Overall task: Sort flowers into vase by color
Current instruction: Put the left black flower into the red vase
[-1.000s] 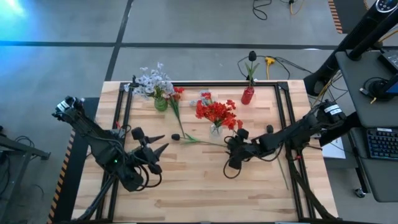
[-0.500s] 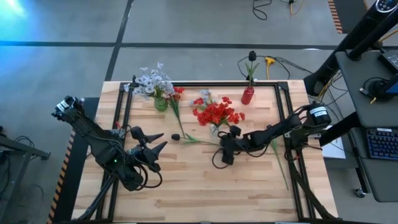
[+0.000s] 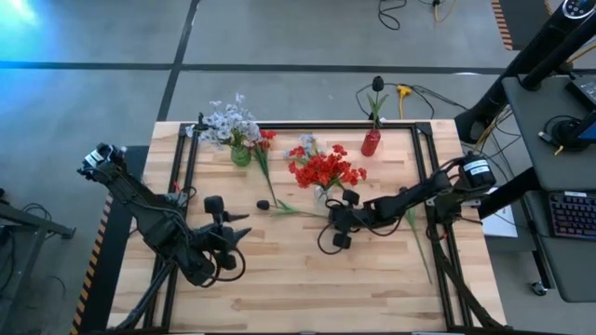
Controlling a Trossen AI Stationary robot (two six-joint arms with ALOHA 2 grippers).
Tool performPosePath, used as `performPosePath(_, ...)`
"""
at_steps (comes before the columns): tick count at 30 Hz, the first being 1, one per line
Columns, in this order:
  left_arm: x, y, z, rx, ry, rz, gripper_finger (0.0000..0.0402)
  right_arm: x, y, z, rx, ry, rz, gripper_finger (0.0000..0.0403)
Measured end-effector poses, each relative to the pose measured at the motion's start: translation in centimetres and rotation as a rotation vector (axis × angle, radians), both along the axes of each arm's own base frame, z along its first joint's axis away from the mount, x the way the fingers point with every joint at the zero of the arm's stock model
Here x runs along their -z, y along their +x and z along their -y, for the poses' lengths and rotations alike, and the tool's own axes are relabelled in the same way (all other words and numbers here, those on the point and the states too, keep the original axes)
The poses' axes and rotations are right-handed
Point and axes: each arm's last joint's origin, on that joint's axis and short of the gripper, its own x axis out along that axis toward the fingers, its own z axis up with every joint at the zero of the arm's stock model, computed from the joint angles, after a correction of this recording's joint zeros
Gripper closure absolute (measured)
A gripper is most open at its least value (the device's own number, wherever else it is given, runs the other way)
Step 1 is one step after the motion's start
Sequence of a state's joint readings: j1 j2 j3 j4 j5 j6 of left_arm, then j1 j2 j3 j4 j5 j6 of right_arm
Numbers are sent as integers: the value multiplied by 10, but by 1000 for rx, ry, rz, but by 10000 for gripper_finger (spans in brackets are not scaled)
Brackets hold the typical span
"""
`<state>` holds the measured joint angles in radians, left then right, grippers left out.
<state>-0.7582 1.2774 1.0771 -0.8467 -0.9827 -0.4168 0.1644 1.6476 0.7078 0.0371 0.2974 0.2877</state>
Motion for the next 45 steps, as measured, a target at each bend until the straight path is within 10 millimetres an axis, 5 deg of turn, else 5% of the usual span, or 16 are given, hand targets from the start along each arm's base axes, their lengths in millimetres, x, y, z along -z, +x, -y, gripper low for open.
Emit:
performPosePath(3,1,0,1,12,-78,-24,256,-1,-1,-4,-26,-7,-5,387)
performPosePath(16,7,2,4,-12,-151,-33,256,-19,-13,-17,-48,-28,6,390)
performPosePath(26,36,19,20,-48,-76,-74,256,-41,-23,-33,-63,23,71,391)
performPosePath(39,54,30,28,-98,32,-53,256,-35,-48,-61,-11,98,-64,389)
performPosePath(45,52,31,28,-105,41,-36,256,-36,-49,-61,-1,116,-62,354)
